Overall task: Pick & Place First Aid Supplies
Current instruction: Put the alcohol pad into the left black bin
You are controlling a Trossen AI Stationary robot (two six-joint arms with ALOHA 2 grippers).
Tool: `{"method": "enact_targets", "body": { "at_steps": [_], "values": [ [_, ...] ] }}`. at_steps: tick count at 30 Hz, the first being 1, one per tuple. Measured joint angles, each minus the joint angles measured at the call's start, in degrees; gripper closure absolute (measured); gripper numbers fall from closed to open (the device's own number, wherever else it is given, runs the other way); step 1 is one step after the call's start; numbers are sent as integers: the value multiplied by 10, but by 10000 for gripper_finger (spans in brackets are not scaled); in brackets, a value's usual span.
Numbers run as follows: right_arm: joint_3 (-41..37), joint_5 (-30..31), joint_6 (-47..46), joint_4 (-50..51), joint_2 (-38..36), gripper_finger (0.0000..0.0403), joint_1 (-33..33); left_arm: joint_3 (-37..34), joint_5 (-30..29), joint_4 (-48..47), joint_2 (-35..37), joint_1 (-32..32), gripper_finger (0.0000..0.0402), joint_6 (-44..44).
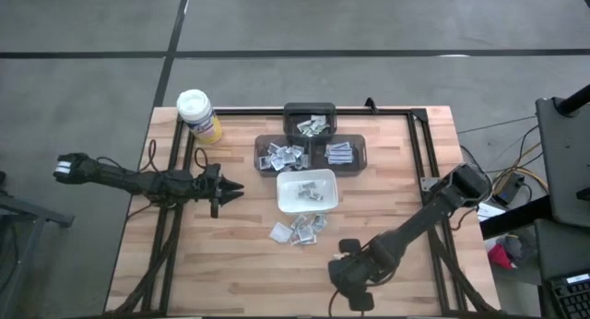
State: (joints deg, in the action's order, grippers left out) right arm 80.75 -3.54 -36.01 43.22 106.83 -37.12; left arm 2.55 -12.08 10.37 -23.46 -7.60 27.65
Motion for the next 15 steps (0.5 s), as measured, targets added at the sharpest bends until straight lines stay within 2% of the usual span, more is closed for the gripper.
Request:
{"method": "enact_targets", "body": {
  "at_steps": [7, 15],
  "values": [
    [82, -1, -37, 42, 63, 277, 7, 0, 0, -1, 0, 0, 275, 0],
    [208, 2, -86, 190, 154, 270, 11, 0, 0, -2, 0, 0, 275, 0]
  ]
}}
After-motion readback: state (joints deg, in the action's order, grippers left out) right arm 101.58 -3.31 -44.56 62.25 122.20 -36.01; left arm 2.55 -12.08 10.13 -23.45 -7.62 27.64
